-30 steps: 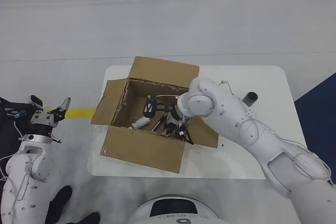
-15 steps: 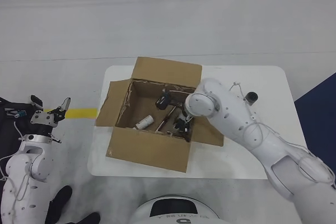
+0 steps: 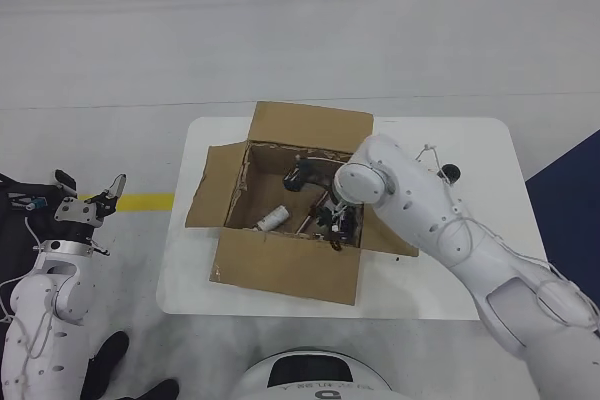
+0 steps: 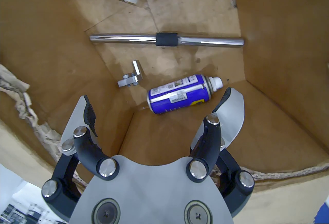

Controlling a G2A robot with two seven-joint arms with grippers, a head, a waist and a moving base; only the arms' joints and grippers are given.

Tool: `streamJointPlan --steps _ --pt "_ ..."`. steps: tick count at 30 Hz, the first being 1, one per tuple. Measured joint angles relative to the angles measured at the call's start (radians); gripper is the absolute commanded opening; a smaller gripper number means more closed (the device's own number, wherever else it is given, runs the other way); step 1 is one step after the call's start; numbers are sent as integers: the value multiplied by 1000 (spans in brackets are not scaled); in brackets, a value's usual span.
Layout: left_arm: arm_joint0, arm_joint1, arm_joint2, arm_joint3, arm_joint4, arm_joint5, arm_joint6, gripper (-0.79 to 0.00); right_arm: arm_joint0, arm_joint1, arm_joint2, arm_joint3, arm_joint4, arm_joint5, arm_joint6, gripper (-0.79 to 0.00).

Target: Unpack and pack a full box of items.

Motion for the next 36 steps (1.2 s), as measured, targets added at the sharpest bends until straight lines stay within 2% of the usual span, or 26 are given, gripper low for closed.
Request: streamJointPlan --steps 8,20,33,36 --pt "0 0 0 0 0 0 0 0 86 -89 -135 153 30 -14 -17 0" --pt "0 0 0 0 0 0 0 0 161 -226 -292 391 97 -177 2 0" --pt "0 0 0 0 0 0 0 0 211 -338 -427 621 142 -206 -29 -3" --pt "0 0 0 0 0 0 0 0 209 -357 -427 660 145 -205 -28 -34"
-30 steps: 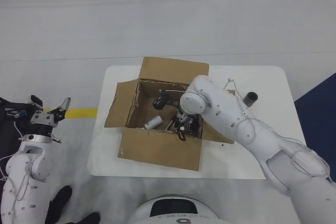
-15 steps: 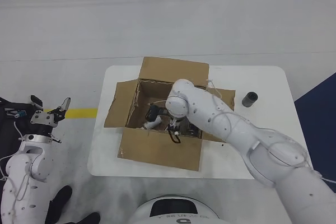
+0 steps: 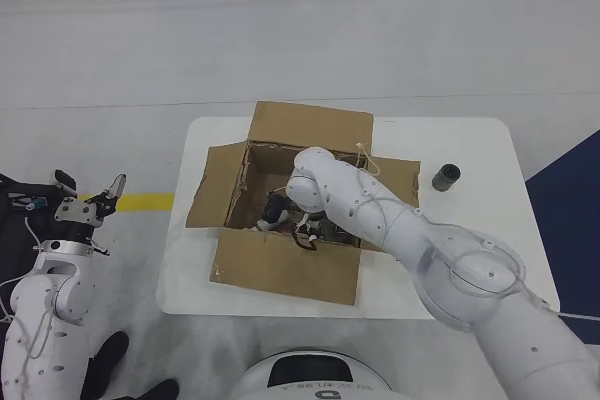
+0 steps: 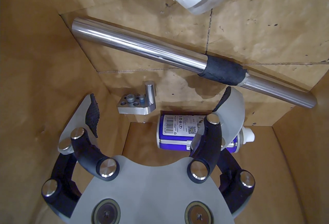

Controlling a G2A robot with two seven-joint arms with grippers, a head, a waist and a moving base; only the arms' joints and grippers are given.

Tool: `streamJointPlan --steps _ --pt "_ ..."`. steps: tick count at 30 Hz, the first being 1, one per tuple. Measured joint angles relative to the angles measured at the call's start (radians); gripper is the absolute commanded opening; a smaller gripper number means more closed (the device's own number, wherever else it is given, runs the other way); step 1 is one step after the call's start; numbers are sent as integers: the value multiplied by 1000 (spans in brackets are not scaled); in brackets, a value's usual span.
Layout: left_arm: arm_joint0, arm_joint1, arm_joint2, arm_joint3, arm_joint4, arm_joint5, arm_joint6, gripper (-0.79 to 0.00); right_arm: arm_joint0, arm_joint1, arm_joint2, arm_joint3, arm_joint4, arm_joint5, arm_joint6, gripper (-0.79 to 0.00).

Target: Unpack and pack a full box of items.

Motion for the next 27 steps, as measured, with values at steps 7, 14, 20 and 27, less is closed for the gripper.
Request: streamJointPlan --steps 7,14,20,27 --pt "0 0 0 0 0 0 0 0 -7 -34 0 60 -22 -5 -5 -419" --pt "0 0 0 0 0 0 0 0 10 -59 0 132 -35 3 3 -533" --pt "0 0 0 0 0 0 0 0 51 -68 0 150 -36 -9 -9 -785" --pt "0 0 0 0 0 0 0 0 75 -63 20 147 -57 18 -46 -785"
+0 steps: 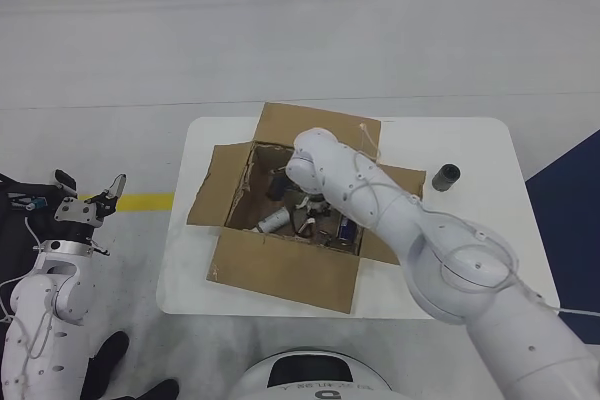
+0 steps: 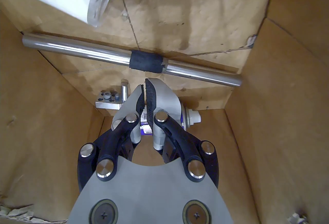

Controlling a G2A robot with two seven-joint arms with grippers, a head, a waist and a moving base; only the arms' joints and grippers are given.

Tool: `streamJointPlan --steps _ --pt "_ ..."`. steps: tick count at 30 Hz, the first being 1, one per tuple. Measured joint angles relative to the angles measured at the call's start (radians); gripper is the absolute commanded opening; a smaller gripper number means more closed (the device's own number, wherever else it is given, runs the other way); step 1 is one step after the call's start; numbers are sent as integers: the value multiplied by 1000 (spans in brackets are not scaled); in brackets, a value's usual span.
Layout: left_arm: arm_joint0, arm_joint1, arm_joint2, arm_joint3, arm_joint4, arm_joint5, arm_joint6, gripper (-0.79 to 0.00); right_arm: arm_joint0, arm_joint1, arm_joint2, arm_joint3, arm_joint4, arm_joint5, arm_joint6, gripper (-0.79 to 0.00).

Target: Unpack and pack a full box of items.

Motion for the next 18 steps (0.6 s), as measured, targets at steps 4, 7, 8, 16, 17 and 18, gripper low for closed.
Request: streamJointPlan --steps 4,7,8,16,17,18 --pt "0 0 0 0 0 0 0 0 4 14 21 -21 -13 15 -62 -659" --pt "0 0 0 0 0 0 0 0 4 31 41 -40 -23 18 -121 -588" --pt "0 0 0 0 0 0 0 0 3 39 50 -48 -26 16 -147 -459" --pt "0 0 0 0 0 0 0 0 1 59 79 -65 -22 -7 -217 -259" --pt "0 0 0 0 0 0 0 0 1 59 79 -65 -22 -7 -217 -259" --pt "0 0 0 0 0 0 0 0 1 59 79 -65 -22 -7 -217 -259"
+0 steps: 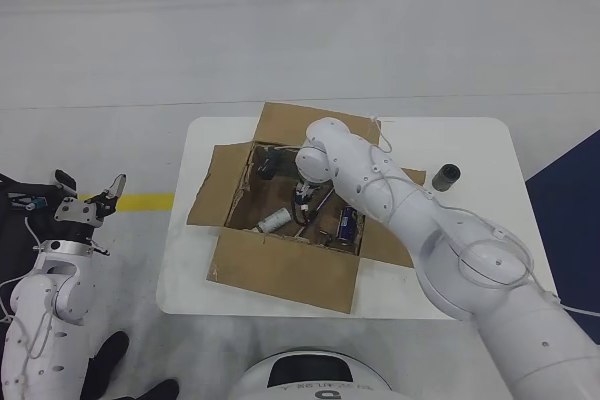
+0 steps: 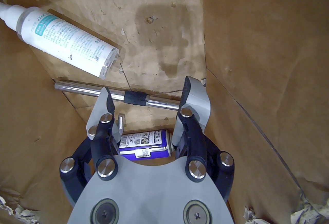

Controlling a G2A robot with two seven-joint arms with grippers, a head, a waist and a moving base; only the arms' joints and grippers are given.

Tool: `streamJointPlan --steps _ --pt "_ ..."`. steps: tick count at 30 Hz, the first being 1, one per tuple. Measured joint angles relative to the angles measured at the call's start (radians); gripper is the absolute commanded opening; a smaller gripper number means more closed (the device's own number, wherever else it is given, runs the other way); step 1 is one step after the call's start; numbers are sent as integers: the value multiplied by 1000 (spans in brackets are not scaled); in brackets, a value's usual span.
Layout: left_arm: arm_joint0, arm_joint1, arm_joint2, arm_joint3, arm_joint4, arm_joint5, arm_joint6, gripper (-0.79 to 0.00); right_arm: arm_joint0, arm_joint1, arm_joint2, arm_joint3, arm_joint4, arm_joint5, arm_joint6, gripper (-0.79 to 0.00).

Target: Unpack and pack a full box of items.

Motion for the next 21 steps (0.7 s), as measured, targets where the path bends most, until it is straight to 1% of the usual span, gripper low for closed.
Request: streamJointPlan --steps 15,16,18,19,20,21 --pt "0 0 0 0 0 0 0 0 0 0 0 0 0 0 0 -259" --pt "0 0 0 0 0 0 0 0 0 0 0 0 0 0 0 0" --pt "0 0 0 0 0 0 0 0 -9 2 -2 -1 -4 -9 -5 0" --pt "0 0 0 0 0 0 0 0 -16 4 -2 -2 -6 -21 -6 -37" --pt "0 0 0 0 0 0 0 0 -23 10 2 -4 -6 -39 -8 -145" --pt "0 0 0 0 0 0 0 0 -26 15 8 -7 -4 -51 -12 -169"
